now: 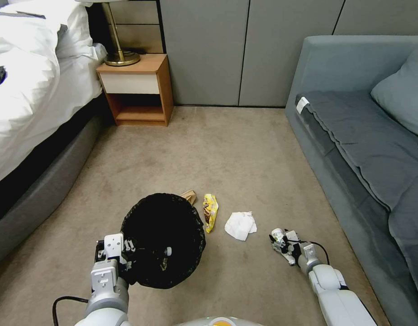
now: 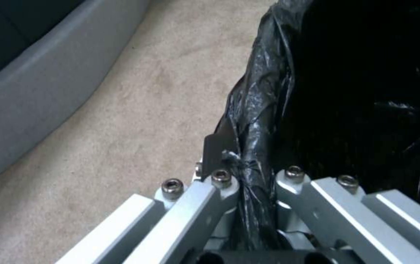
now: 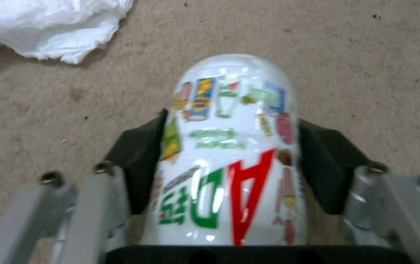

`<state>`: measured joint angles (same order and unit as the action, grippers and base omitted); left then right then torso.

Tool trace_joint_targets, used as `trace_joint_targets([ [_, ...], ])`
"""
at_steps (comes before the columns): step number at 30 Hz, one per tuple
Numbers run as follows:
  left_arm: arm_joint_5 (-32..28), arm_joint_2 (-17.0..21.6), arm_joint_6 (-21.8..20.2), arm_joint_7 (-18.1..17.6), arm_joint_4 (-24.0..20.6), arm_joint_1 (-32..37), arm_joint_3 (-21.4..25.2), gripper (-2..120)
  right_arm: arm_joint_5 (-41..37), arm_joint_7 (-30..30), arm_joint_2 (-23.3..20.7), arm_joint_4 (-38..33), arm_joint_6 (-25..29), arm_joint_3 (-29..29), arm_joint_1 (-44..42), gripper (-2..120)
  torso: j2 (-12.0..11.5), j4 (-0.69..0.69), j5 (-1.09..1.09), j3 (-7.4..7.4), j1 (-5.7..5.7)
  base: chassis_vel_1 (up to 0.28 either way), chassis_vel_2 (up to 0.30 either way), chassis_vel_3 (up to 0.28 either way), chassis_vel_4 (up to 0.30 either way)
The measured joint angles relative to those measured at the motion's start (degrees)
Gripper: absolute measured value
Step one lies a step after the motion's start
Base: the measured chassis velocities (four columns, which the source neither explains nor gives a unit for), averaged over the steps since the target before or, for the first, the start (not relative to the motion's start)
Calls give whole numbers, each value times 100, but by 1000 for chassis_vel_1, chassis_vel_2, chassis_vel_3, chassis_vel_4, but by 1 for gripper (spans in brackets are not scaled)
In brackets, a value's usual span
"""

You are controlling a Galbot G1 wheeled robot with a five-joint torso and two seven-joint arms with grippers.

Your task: Pick up the trash bin, then pick up the garbage from the floor and place it into the trash bin.

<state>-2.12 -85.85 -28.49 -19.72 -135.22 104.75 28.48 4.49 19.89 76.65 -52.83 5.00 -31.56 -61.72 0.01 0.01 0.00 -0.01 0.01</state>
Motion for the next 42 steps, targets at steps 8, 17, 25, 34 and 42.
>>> trace_joint_targets([
  [8, -22, 22, 17, 2, -26, 14, 20, 1, -23, -161, 31, -135, -12, 20, -115, 43, 0, 0, 1, 0, 0, 0, 0, 0, 0],
  [17, -27, 30, 18, 4, -33, 4, 14, 1, -184, -258, 21, -337, -36, 35, -232, 38, -1, -1, -3, 2, -1, 0, 0, 0, 0],
  [25, -22, 23, 18, 7, -34, 10, -24, 1, -675, -698, -18, -1617, 275, 202, -550, 32, -2, -3, -1, 3, -2, 0, 0, 0, 0],
  [34, -8, 21, 17, 7, 14, -20, -73, 1, -1448, -450, -107, -5019, 904, 513, -1136, 27, -1, -1, 2, 1, -1, 0, 0, 0, 0],
  [42, 9, 18, -1, 10, 70, -4, -173, 1, -1929, 115, -254, -6513, 1481, 1459, -1203, 25, -1, -2, 3, 1, -1, 0, 0, 0, 0],
])
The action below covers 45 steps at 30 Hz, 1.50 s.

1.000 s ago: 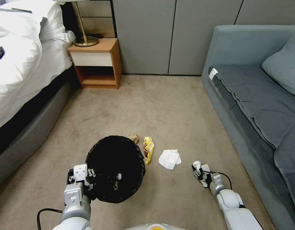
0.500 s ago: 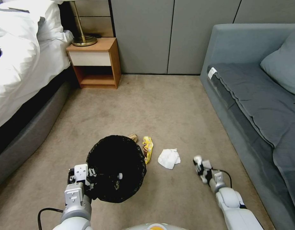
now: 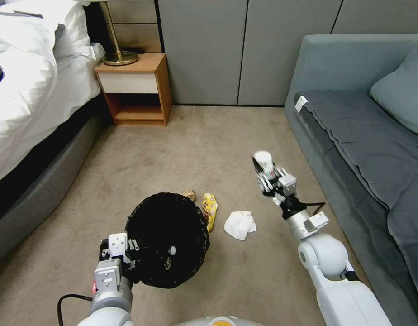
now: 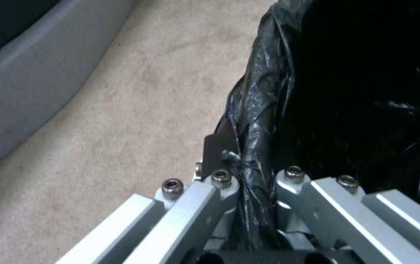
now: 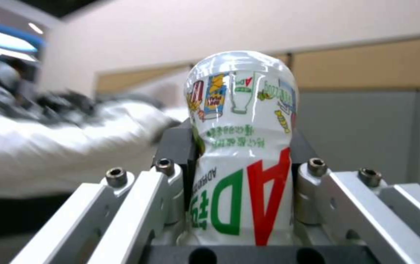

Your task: Pick up the trash bin, then pick up the garbage from the floor and place it into the trash bin.

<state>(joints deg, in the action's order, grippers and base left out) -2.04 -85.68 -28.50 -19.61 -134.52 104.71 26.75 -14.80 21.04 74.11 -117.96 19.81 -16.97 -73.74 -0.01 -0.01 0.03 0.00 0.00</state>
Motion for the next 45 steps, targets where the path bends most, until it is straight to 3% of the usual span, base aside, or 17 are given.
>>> trace_joint_targets([
  [2, 13, -6, -5, 0, 7, 10, -28, 1, -1, -1, -64, -180, 49, 522, -86, 25, 0, 1, -2, 0, 0, 0, 0, 0, 0],
  [8, 24, -11, -17, 2, 9, 5, -60, 1, 230, -94, -129, -1, 105, 1306, -126, 25, 0, 1, -2, 0, 0, 0, 0, 0, 0],
  [11, 27, -16, -22, 2, 10, 2, -76, 1, 405, -111, -110, 334, 145, 1588, -71, 25, 0, 2, -2, 0, 0, 0, 0, 0, 0],
  [15, 26, -40, -24, 2, 22, 2, -105, 1, 624, -209, 92, 1389, 226, 2194, 122, 24, 0, 2, -2, 0, 0, 0, 0, 0, 0],
  [29, 2, -74, -34, 2, 21, -13, -183, 1, 659, -401, 263, 2434, 127, 2408, 390, 23, 0, 1, -2, 0, 0, 0, 0, 0, 0],
  [39, -38, -50, -51, 2, 18, -48, -159, 1, 728, -443, 248, 2362, 47, 2408, 307, 58, 0, 1, -3, 0, 0, 0, 0, 0, 0],
  [41, -39, -48, -51, 2, 17, -48, -154, 1, 732, -443, 247, 2356, 46, 2408, 298, 60, 0, 1, -3, 0, 0, 0, 0, 0, 0],
  [44, -59, -22, -58, 1, 1, -44, -98, 1, 739, -440, 195, 2263, 39, 2380, 246, 80, 0, 1, -3, 0, 0, 0, 0, 0, 0],
  [45, -59, -22, -58, 1, 1, -44, -98, 1, 739, -440, 195, 2263, 39, 2380, 246, 80, 0, 1, -3, 0, 0, 0, 0, 0, 0],
])
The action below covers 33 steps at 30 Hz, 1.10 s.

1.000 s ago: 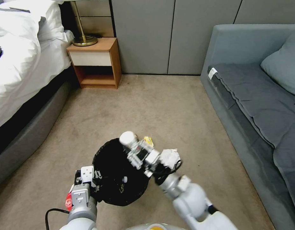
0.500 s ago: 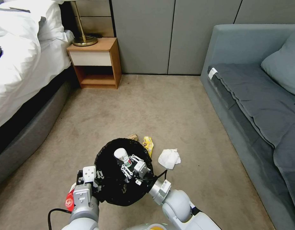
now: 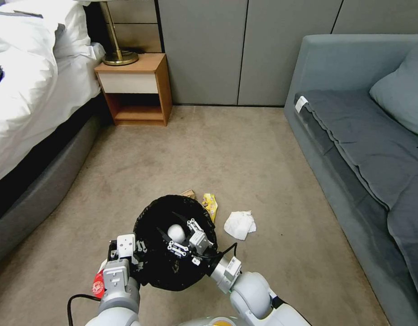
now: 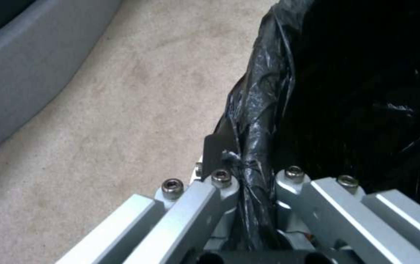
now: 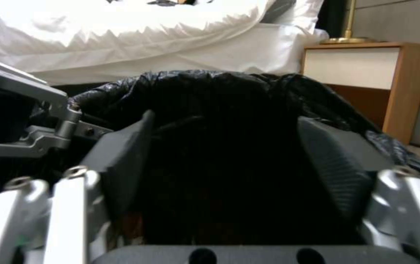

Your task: Pick up the trash bin, then pick up the garbage from the floor and place it into the trash bin.

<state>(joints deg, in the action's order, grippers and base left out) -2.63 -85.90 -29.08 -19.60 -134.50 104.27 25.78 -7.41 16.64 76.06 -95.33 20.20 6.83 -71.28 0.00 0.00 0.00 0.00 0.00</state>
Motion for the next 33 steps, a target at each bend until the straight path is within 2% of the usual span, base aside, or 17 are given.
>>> trace_joint_targets([
  [6, -27, 4, -1, 2, -2, -30, 23, 1, 20, 10, -82, -320, 22, -124, -122, 99, 0, 0, 0, 0, 0, 0, 0, 0, 0],
  [8, -27, 4, -1, 4, -2, -33, 23, 1, 32, 9, -91, -395, 30, -150, -140, 99, 0, 0, 0, 0, 0, 0, 0, 0, 0],
  [10, -27, 7, -2, 4, 7, -39, 40, 1, 58, -30, -128, -865, 39, -302, -226, 100, 0, 1, 0, 0, 0, 0, 0, 0, 0],
  [12, -27, 9, -2, 5, 11, -41, 50, 1, 55, -49, -141, -1036, 30, -381, -256, 100, 0, 0, 0, 0, 0, 0, 0, 0, 0],
  [14, -20, 17, -2, 14, 28, -57, 94, 1, 19, -165, -185, -1674, -45, -682, -367, 100, 0, 0, -1, 0, 0, 0, 0, 0, 0],
  [15, -20, 17, -2, 14, 28, -57, 94, 1, 19, -165, -185, -1674, -45, -682, -367, 100, 0, 0, -1, 0, 0, 0, 0, 0, 0],
  [18, -13, 35, 1, 30, 41, -59, 132, 1, -76, -410, -233, -2615, -199, -1335, -600, 100, 0, 0, 0, 0, 0, 0, 0, 0, 0],
  [20, -13, 37, 2, 33, 42, -59, 138, 1, -83, -473, -235, -2780, -224, -1496, -683, 100, 0, 1, -1, 0, 0, 0, 0, 0, 0],
  [22, -23, 48, 5, 37, 42, -67, 191, 1, -71, -679, -232, -3260, -281, -2265, -1086, 100, 0, 0, 0, 0, 0, 0, 0, 0, 0],
  [23, -23, 48, 5, 37, 42, -67, 191, 1, -71, -679, -232, -3260, -281, -2265, -1086, 100, 0, 0, 0, 0, 0, 0, 0, 0, 0],
  [26, -78, 57, 5, 39, 45, -111, 289, 1, 11, -1016, -155, -3426, -259, -2908, -1736, 100, 1, 0, -1, 0, 0, 0, 0, 0, 0],
  [31, -120, 70, 2, 39, 46, -140, 321, 1, 76, -1238, -57, -3331, -170, -3164, -2165, 100, 1, -1, 1, 0, 0, 0, 0, 0, 0],
  [33, -159, 88, -10, 39, 44, -177, 346, 1, 156, -1365, 97, -3009, 48, -3311, -2577, 100, 0, 0, 0, 0, 0, 0, 0, 0, 0],
])
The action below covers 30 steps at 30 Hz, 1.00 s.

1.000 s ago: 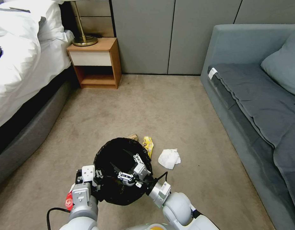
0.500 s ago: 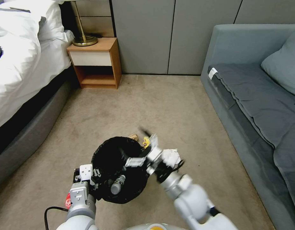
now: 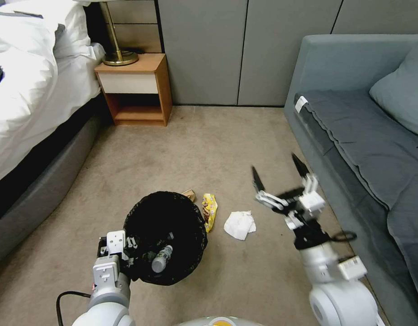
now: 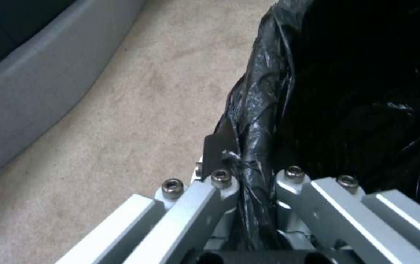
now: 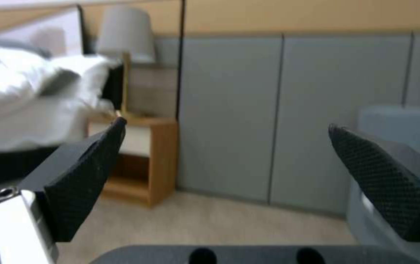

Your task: Pick up the trash bin, then pick up the garbage from the floor and place it into the trash bin.

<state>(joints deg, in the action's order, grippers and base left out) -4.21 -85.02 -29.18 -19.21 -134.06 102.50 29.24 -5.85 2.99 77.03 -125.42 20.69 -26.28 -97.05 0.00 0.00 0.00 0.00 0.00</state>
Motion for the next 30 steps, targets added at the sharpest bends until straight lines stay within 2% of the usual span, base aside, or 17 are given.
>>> trace_joint_targets([
  [11, -13, -18, -13, -5, -30, 13, -37, 1, 160, -195, 173, 650, 134, 278, -202, 100, 0, 0, 0, 0, 0, 0, 0, 0, 0],
  [17, -12, -21, -26, -13, -53, 29, -30, 1, 161, -196, 154, 805, -59, 350, 41, 100, 0, 0, 1, 0, 0, 0, 0, 0, 0],
  [19, -5, -30, -29, -18, -53, 33, -39, 1, 94, -231, 86, 1047, -607, 511, 562, 100, 0, 1, 0, 0, 0, 0, 0, 0, 0],
  [20, -5, -30, -29, -18, -53, 33, -39, 1, 94, -231, 86, 1047, -607, 511, 562, 100, 0, 1, 0, 0, 0, 0, 0, 0, 0],
  [23, 12, -46, -29, -20, -51, 42, -62, 1, 33, -224, 8, 1433, -1291, 771, 1099, 100, 0, 0, 1, 0, 0, 0, 0, 0, 0],
  [24, 12, -46, -29, -20, -51, 42, -62, 1, 33, -224, 8, 1433, -1291, 771, 1099, 100, 0, 0, 1, 0, 0, 0, 0, 0, 0],
  [26, 13, -57, -29, -20, -45, 54, -38, 1, -11, -275, 2, 1906, -1752, 1021, 1537, 100, 0, 0, 0, 0, 0, 0, 0, 0, 0],
  [27, 13, -57, -29, -20, -45, 54, -38, 1, -11, -275, 2, 1906, -1752, 1021, 1537, 100, 0, 0, 0, 0, 0, 0, 0, 0, 0],
  [30, -7, -56, -27, -22, -43, 78, 46, 1, -130, -387, 28, 2727, -2241, 1322, 2127, 100, 0, 2, 1, 1, 0, 0, 0, 0, 0],
])
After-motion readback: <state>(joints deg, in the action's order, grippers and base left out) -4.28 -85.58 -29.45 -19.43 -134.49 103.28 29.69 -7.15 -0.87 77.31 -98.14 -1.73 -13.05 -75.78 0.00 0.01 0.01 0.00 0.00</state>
